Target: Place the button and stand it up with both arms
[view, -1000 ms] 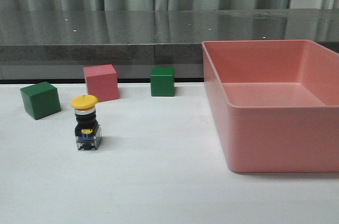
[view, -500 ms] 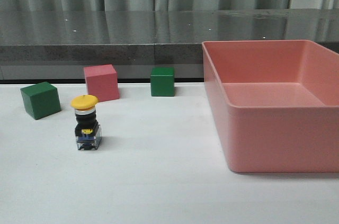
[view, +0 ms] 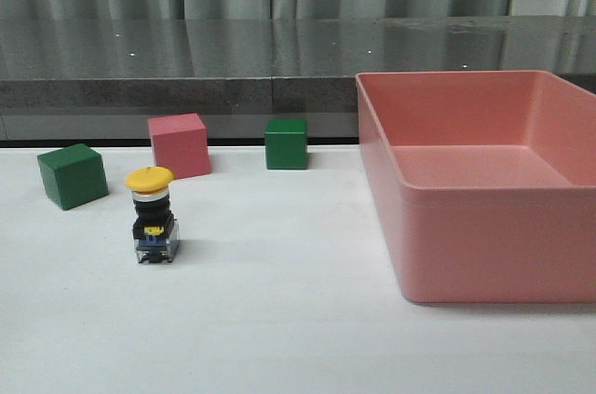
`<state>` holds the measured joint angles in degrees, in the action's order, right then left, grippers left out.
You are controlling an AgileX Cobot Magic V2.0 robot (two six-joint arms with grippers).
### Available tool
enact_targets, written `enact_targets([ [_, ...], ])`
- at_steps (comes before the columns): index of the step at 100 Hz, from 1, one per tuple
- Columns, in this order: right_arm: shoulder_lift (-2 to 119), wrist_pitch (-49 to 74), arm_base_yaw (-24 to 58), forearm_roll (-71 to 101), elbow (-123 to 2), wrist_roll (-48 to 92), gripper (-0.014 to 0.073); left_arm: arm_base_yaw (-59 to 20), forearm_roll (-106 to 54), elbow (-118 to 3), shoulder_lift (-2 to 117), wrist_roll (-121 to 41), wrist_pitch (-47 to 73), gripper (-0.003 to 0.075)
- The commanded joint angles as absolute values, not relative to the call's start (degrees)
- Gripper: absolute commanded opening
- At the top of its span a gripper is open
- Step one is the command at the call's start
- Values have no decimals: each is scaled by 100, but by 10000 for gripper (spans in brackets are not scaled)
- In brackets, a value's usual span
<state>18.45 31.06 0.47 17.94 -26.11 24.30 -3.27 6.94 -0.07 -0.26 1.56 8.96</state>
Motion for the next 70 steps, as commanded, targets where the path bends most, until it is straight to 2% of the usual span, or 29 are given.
enact_targets([
  [1, 1900, 2710, 18, 1820, -2752, 2430, -62, -416, 1001, 70, -221, 676, 263, -20],
  [11, 1906, 2723, 18, 1820, -2752, 2430, -62, -533, 1030, 272, -210, 801, -137, -20],
  [70, 1906, 2723, 18, 1820, -2752, 2430, -62, -612, 1004, 257, -210, 801, -69, -20],
])
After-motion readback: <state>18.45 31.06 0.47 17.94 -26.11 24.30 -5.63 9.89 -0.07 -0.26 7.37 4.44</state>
